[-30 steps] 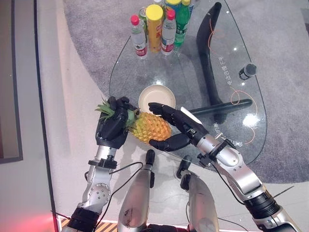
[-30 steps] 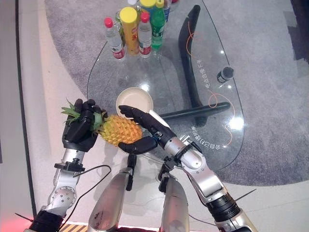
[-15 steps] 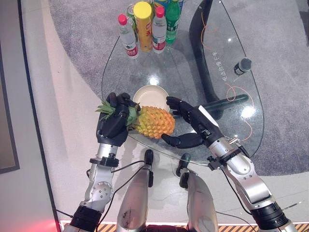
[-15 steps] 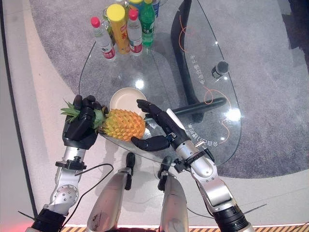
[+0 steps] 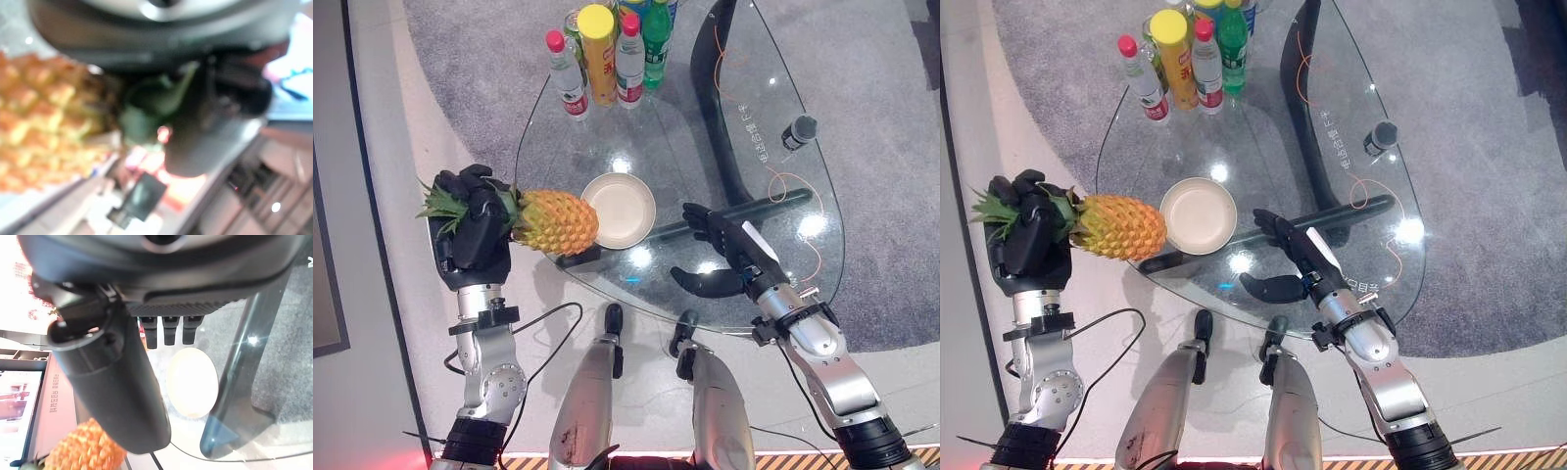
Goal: Pick up the fruit to the plate
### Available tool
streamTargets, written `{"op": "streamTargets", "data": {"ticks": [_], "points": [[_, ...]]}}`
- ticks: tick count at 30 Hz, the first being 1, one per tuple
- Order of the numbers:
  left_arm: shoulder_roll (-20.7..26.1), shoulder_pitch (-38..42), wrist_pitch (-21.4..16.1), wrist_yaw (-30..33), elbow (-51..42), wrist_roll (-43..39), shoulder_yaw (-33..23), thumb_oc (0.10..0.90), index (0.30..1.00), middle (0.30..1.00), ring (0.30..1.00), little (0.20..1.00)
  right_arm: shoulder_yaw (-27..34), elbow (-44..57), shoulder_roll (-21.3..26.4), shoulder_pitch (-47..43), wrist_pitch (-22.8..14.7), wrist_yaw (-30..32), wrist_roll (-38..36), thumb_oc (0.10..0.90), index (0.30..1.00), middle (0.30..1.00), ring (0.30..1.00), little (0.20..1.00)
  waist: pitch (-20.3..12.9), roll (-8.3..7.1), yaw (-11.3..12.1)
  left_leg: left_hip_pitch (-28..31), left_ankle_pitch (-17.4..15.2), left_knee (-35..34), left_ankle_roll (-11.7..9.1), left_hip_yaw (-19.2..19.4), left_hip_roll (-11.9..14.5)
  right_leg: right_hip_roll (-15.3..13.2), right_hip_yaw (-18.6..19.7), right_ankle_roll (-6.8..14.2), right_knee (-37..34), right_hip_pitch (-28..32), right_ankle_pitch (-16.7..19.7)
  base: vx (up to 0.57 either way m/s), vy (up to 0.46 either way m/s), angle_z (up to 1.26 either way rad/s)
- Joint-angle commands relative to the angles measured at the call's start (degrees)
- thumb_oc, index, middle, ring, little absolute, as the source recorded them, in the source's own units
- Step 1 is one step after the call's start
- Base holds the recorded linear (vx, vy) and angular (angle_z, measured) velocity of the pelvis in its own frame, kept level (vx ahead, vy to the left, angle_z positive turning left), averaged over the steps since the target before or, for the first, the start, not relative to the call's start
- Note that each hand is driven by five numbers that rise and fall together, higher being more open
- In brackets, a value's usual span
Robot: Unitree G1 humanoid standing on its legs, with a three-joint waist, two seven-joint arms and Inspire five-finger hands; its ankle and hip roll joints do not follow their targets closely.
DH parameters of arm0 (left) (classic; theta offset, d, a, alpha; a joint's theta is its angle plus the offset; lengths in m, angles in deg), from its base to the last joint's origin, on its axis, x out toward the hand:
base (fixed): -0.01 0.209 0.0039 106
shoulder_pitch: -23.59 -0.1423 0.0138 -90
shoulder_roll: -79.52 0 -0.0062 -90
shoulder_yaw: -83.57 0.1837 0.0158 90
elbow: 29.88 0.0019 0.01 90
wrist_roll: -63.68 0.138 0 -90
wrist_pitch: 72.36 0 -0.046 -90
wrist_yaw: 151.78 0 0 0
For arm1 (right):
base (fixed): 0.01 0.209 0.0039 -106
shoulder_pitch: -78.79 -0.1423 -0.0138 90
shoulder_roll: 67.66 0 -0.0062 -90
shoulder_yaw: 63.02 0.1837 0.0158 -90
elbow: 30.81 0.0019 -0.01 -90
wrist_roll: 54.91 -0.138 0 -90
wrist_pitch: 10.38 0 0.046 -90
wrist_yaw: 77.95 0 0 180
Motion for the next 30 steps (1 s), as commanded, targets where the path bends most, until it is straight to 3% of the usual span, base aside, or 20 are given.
{"op": "streamTargets", "data": {"ticks": [1, 16, 30], "points": [[2.4, 5.6, -8.5, 5.4, -10.2, 11.4, -1.7, 0.1, 0.3, 0.3, 0.3, 0.2, -0.9, 4.7, 2.0, -3.8, -1.8, -0.9, -4.9, 0.8, 0.9, 0.9, 0.9, 0.9, -1.6, 0.81, -0.2, 0.6, -4.7, 1.5, 1.7, 0.6, -3.8, 3.1, -0.8, 2.8, 5.8, -1.3, 1.1, 0.02, 0.01, -0.12], [5.7, 13.9, -9.5, 20.3, -1.3, 29.9, 0.7, 0.1, 0.3, 0.3, 0.3, 0.2, -8.0, -0.6, 0.9, -7.7, 3.9, -3.4, -10.6, 0.8, 0.9, 0.9, 0.9, 0.9, -1.6, 0.44, -1.5, -3.3, -5.2, 3.9, 1.0, 1.7, -2.6, 3.3, -0.1, 2.6, 7.4, -5.5, 0.2, 0.0, 0.01, -0.02], [5.6, 24.1, -13.0, 26.1, 10.5, 33.7, 3.7, 0.1, 0.3, 0.3, 0.3, 0.2, -12.8, -7.9, -0.2, -14.7, 8.8, -3.5, -13.6, 0.8, 0.9, 0.9, 0.9, 0.9, -1.6, -0.23, -3.4, -11.1, -4.8, 4.9, 0.2, 3.3, -1.9, 4.1, 0.8, 2.4, 7.6, -13.8, 1.3, -0.03, 0.039, -0.03]]}}
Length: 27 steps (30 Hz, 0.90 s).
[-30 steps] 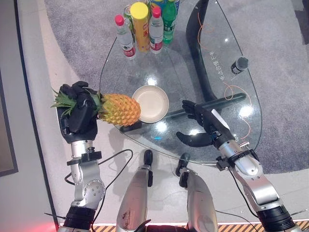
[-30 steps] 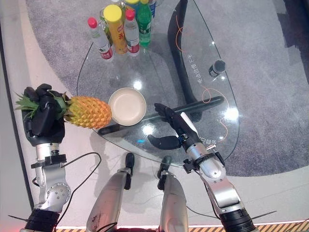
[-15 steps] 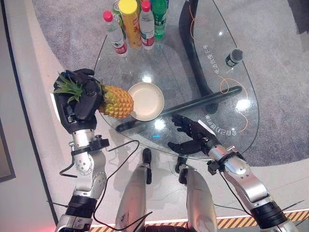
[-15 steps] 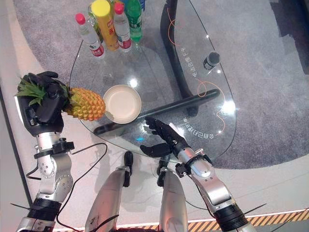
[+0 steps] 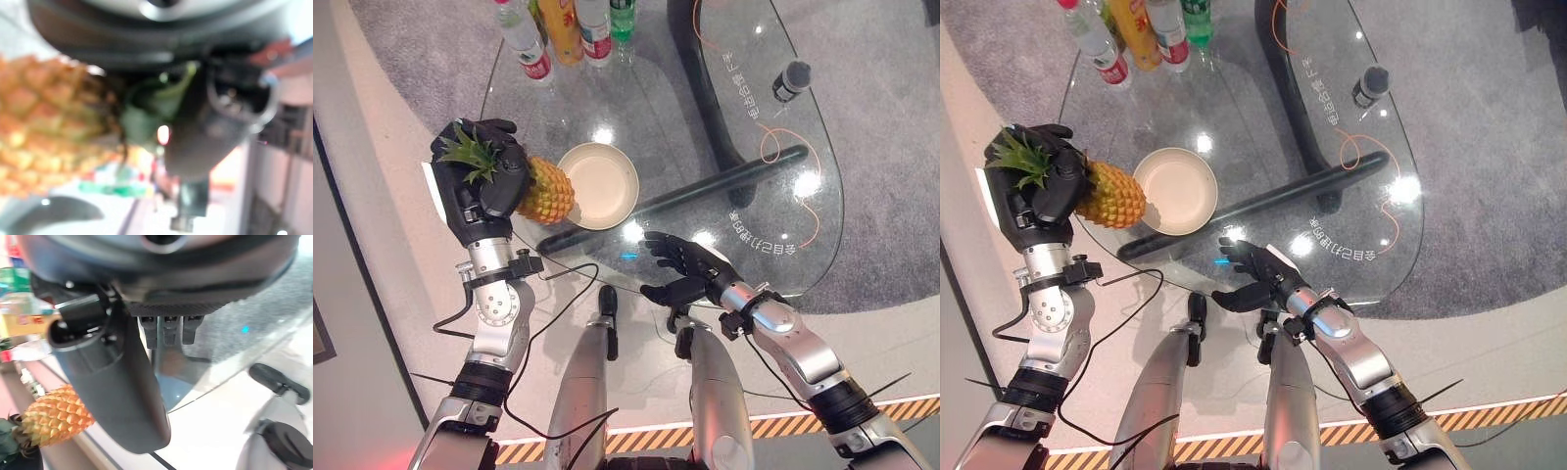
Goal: Pick up the fruit to the plate
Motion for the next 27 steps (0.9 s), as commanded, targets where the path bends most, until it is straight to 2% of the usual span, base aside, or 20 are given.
{"op": "streamTargets", "data": {"ticks": [1, 11, 19, 27], "points": [[2.4, 8.1, -11.3, 2.3, -6.0, 6.1, -0.8, 0.1, 0.3, 0.3, 0.3, 0.2, -1.9, 4.6, 0.0, -2.7, -1.2, -1.4, -2.2, 0.8, 0.9, 0.9, 0.9, 0.9, -1.6, 0.51, 0.8, 1.5, -3.7, -1.2, 0.0, 1.8, -3.3, 3.6, -1.0, 2.8, 3.1, -1.3, 1.0, -0.04, 0.048, -0.04], [-0.2, 13.0, -15.1, 7.9, 0.2, 9.4, -0.1, 0.1, 0.3, 0.3, 0.3, 0.2, -3.9, 2.0, 0.0, -5.3, 2.1, -2.7, -3.9, 0.8, 0.9, 0.9, 0.9, 0.9, -1.6, 0.66, -1.0, -4.6, -2.4, -1.9, -0.7, 2.4, -4.7, 5.3, 0.5, 1.8, 1.4, -8.0, 2.8, -0.01, 0.076, -0.08], [-1.0, 14.9, -18.8, 12.2, 3.1, 16.2, -0.6, 0.1, 0.3, 0.3, 0.3, 0.2, -4.4, -1.1, 0.5, -5.4, 2.0, -4.0, -4.9, 0.8, 0.9, 0.9, 0.9, 0.9, -1.6, 0.63, -1.8, -7.3, -1.3, -2.6, -1.3, 2.6, -5.6, 6.2, 0.8, 1.1, -0.3, -10.4, 3.9, 0.0, 0.048, -0.06], [0.6, 17.0, -16.4, 23.1, 4.6, 28.0, -0.1, 0.1, 0.3, 0.3, 0.3, 0.2, -3.9, -1.0, 1.4, -5.3, 2.8, -5.0, -4.6, 0.8, 0.9, 0.9, 0.9, 0.9, -1.6, 1.21, -2.5, -10.1, -0.2, -2.9, -1.9, 3.1, -6.1, 6.7, 1.0, 0.5, -1.0, -12.8, 4.5, -0.01, 0.06, -0.05]]}}
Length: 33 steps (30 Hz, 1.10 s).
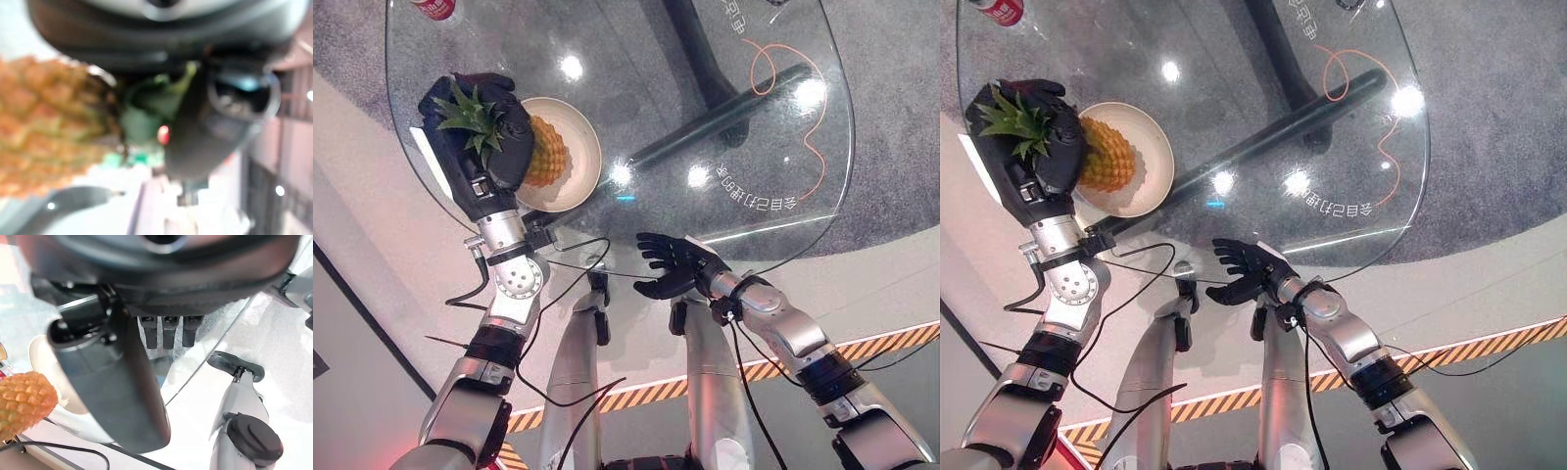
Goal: Pick up the fruit to the plate
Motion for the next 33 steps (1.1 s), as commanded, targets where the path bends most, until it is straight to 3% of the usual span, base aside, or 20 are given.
{"op": "streamTargets", "data": {"ticks": [1, 14, 24, 33], "points": [[1.5, 5.6, -6.5, 6.9, -3.0, 8.2, -1.9, 0.1, 0.3, 0.3, 0.3, 0.2, -1.7, 4.3, 1.2, 2.2, -0.2, -3.4, -1.7, 0.8, 0.9, 0.9, 0.9, 0.9, -1.5, 1.6, 0.9, -0.8, -0.4, -1.6, -1.5, 0.0, -6.4, 5.6, -3.1, 1.0, -1.3, -0.1, 3.7, -0.01, 0.077, -0.11], [3.8, 8.1, -2.7, 20.6, 1.8, 17.7, 0.1, 0.1, 0.3, 0.3, 0.3, 0.2, -1.9, 4.5, 2.0, 2.5, -1.3, -2.1, -2.2, 0.8, 0.9, 0.9, 0.9, 0.9, -1.5, 1.21, -0.1, -4.7, 0.9, -1.3, -2.2, 0.2, -6.5, 6.5, -2.9, 0.5, -1.2, -3.9, 4.7, -0.01, 0.038, -0.02], [4.3, 10.0, -0.6, 20.3, 6.8, 13.6, 1.6, 0.1, 0.3, 0.3, 0.3, 0.2, -2.6, 3.6, 1.8, 1.6, -2.5, -2.0, -2.2, 0.8, 0.9, 0.9, 0.9, 0.9, -1.5, 0.35, -0.6, -6.0, 1.5, -1.5, -2.3, -0.2, -6.4, 7.1, -2.9, 0.7, -1.3, -5.2, 5.3, 0.0, 0.006, 0.0], [5.2, 10.9, -1.4, 20.3, 9.4, 10.7, 1.7, 0.1, 0.3, 0.3, 0.3, 0.2, -3.5, 2.4, 1.5, 1.0, -3.3, -2.0, -2.4, 0.8, 0.9, 0.9, 0.9, 0.9, -1.5, -0.22, -0.9, -6.0, 1.9, -2.2, -2.7, -0.2, -6.1, 7.3, -3.1, 0.7, -1.9, -5.3, 5.8, 0.0, 0.0, 0.0]]}}
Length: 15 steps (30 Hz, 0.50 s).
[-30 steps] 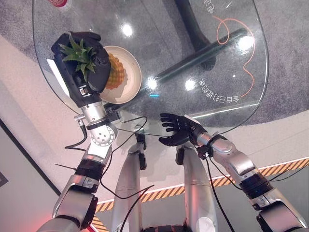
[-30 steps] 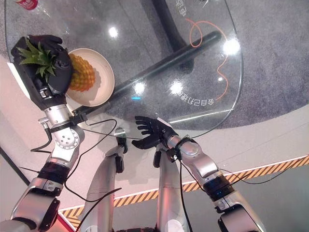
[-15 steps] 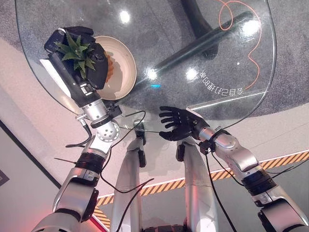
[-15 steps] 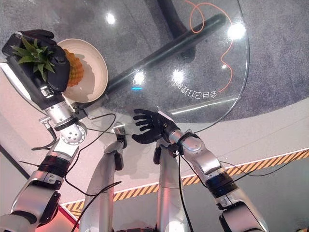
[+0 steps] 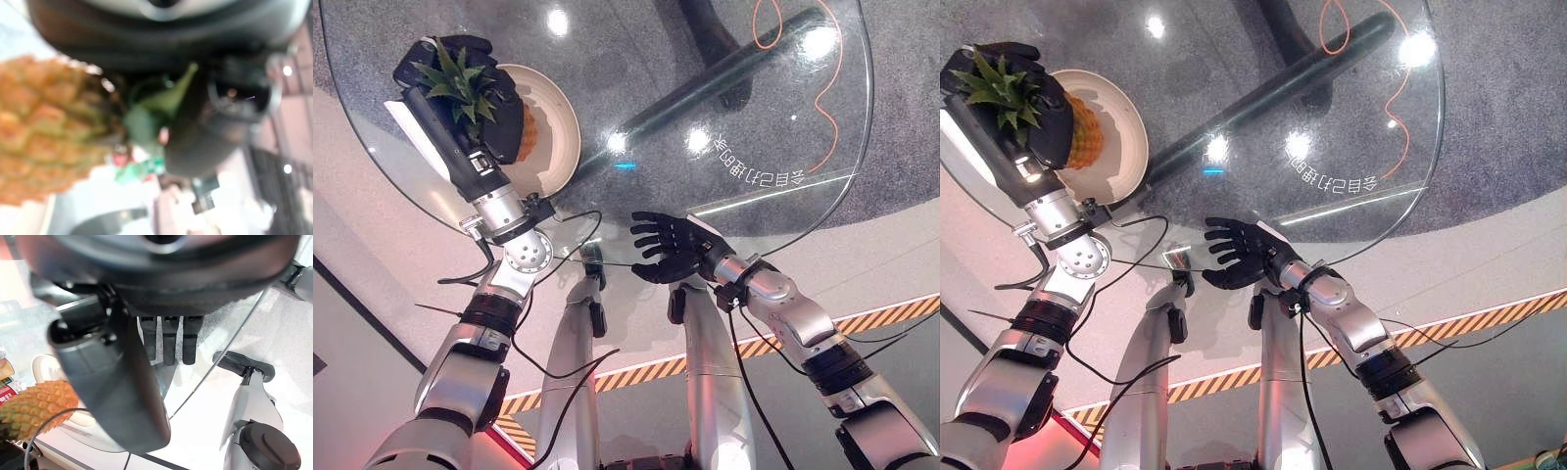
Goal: Pick up the fruit to the plate
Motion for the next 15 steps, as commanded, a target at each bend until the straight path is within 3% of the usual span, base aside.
{"op": "streamTargets", "data": {"ticks": [1, 2, 3, 4, 7, 9, 10, 15], "points": [[2.5, 2.3, -3.4, 2.1, -1.3, -0.2, -0.6, 0.1, 0.3, 0.3, 0.3, 0.2, -3.8, 1.1, 0.6, 2.4, -0.4, -1.0, -0.8, 0.8, 0.9, 0.9, 0.9, 0.9, -1.5, -0.21, 0.7, -0.7, 1.4, -2.5, -1.8, 0.1, -6.2, 6.7, -3.8, 1.1, -3.1, 0.7, 5.6, 0.0, 0.0, 0.0], [2.5, 2.3, -3.4, 1.9, -1.2, -0.3, -0.6, 0.1, 0.3, 0.3, 0.3, 0.2, -3.8, 1.2, 0.6, 2.3, -0.2, -1.0, -0.8, 0.8, 0.9, 0.9, 0.9, 0.9, -1.5, -0.25, 0.7, -0.6, 1.5, -2.6, -1.8, 0.0, -6.2, 6.6, -3.8, 1.1, -3.2, 0.8, 5.6, 0.0, 0.0, 0.0], [2.5, 2.2, -3.7, 1.9, -1.1, -0.2, -0.7, 0.292, 0.465, 0.465, 0.465, 0.392, -3.8, 1.2, 0.5, 2.2, -0.3, -0.9, -0.8, 0.8, 0.9, 0.9, 0.9, 0.9, -1.5, -0.3, 0.7, -0.5, 1.5, -2.7, -1.8, -0.1, -6.2, 6.6, -3.8, 1.1, -3.4, 0.9, 5.7, 0.0, 0.0, 0.0], [2.4, 2.1, -3.7, 1.8, -1.2, -0.1, -0.9, 0.391, 0.549, 0.549, 0.549, 0.491, -3.8, 1.2, 0.5, 2.4, -0.4, -1.0, -0.7, 0.8, 0.9, 0.9, 0.9, 0.9, -1.5, -0.37, 0.7, -0.5, 1.5, -2.7, -1.9, -0.1, -6.2, 6.6, -3.8, 1.2, -3.5, 1.0, 5.7, 0.0, 0.0, 0.0], [2.5, 1.8, -3.7, 1.5, -1.5, 0.0, -1.0, 0.427, 0.58, 0.58, 0.58, 0.527, -3.7, 1.5, 0.3, 2.5, -0.3, -0.8, -0.6, 0.8, 0.9, 0.9, 0.9, 0.9, -1.5, -0.49, 0.8, -0.1, 1.4, -2.9, -1.8, -0.2, -6.1, 6.6, -3.8, 1.3, -3.5, 1.2, 5.8, 0.0, 0.0, 0.0], [2.6, 1.8, -3.5, 1.2, -1.5, -0.2, -1.0, 0.759, 0.865, 0.865, 0.865, 0.859, -3.7, 1.5, 0.4, 2.4, -0.3, -0.8, -0.6, 0.8, 0.9, 0.9, 0.9, 0.9, -1.5, -0.56, 0.8, 0.0, 1.4, -2.9, -1.8, -0.1, -6.0, 6.6, -3.9, 1.3, -3.5, 1.3, 5.8, 0.0, 0.0, 0.0], [2.7, 1.8, -3.5, 1.0, -1.5, -0.5, -1.1, 0.8, 0.9, 0.9, 0.9, 0.9, -3.6, 1.5, 0.3, 2.4, -0.3, -0.8, -0.6, 0.8, 0.9, 0.9, 0.9, 0.9, -1.5, -0.57, 0.8, 0.1, 1.4, -3.0, -1.8, -0.1, -6.0, 6.6, -3.9, 1.3, -3.5, 1.4, 5.8, 0.0, 0.0, 0.0], [3.0, 1.9, -3.5, 0.2, -1.1, -1.5, -1.1, 0.8, 0.9, 0.9, 0.9, 0.9, -3.6, 1.4, -0.2, 2.5, -0.4, -1.1, -0.3, 0.8, 0.9, 0.9, 0.9, 0.9, -1.5, -0.54, 0.8, 0.6, 1.3, -3.1, -1.8, 0.0, -5.8, 6.3, -4.0, 1.4, -3.7, 1.9, 5.9, 0.0, 0.0, 0.0]]}}
